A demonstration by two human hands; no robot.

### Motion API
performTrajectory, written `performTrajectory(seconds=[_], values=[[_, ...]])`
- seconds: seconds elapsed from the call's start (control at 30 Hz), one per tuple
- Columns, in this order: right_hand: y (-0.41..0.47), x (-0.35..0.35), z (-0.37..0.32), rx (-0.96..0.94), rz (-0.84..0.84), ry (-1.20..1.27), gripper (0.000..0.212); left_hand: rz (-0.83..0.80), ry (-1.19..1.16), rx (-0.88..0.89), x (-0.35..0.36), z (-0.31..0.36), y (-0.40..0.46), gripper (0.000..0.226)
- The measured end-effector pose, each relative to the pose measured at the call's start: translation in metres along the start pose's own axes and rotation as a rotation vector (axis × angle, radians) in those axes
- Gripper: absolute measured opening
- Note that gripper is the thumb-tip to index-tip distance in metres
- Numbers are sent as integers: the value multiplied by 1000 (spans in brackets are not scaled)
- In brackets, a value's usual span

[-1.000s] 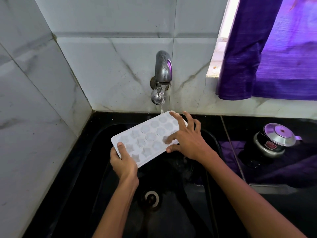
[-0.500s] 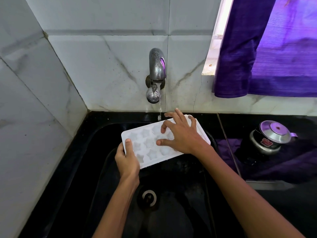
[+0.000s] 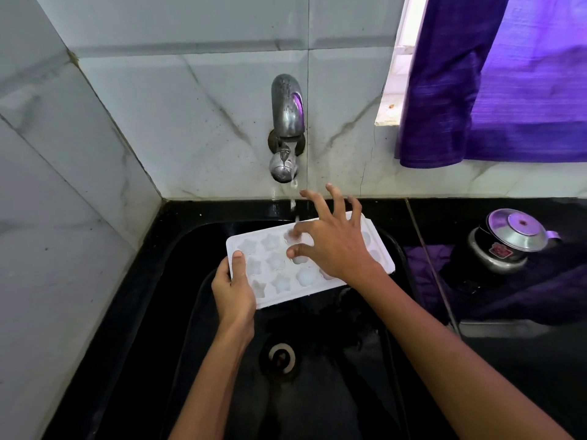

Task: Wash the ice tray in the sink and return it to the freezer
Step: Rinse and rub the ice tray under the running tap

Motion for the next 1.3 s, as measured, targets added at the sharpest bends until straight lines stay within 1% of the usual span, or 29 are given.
performTrajectory(seconds=[0.07,0.17,0.27,0.37,0.43,0.5,0.57,0.7,0.73,0.77,0.87,0.93,1.0,1.13,1.3], values=[[-2,3,-1,-19,-34,6,31,-1,0,-3,-1,0,0,21],[-4,2,-2,-47,-25,14,26,-5,5,3,0,0,-1,21],[-4,-6,0,0,9,-1,31,-9,-3,6,1,0,-3,21],[-2,-8,3,30,-17,-18,37,-17,-13,-11,3,1,-3,21],[-3,-6,3,22,-60,-8,35,-24,-20,-22,5,2,-2,21],[-5,-4,3,6,-57,3,32,-29,-21,-21,6,3,-1,22],[-6,-6,3,15,0,19,29,-28,-13,-16,6,2,-1,23],[-11,-16,7,102,195,104,27,-21,-16,-3,5,2,-2,19],[-12,-17,7,92,207,118,27,-13,-22,1,5,3,-2,18],[-13,-15,5,66,181,130,27,-3,-30,2,5,4,-2,18],[-17,-5,0,16,-27,146,40,28,-58,5,5,9,1,19],[-18,0,-2,15,-118,133,46,45,-71,12,5,12,3,19],[-16,2,-3,10,-138,138,42,65,-80,17,5,12,5,19],[-8,0,-5,15,-93,109,26,83,-79,4,5,9,9,19],[-5,9,-5,-12,-100,70,21,78,-88,-9,7,8,13,19]])
Point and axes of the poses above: each hand's wrist, its own y-axis towards the middle knuckle, its own x-axis out of the palm, z = x × y, the point moved 4 cm from there along y, towards the middle knuckle, and after that the axes turned 14 degrees about -x, right-handed, at the moved point
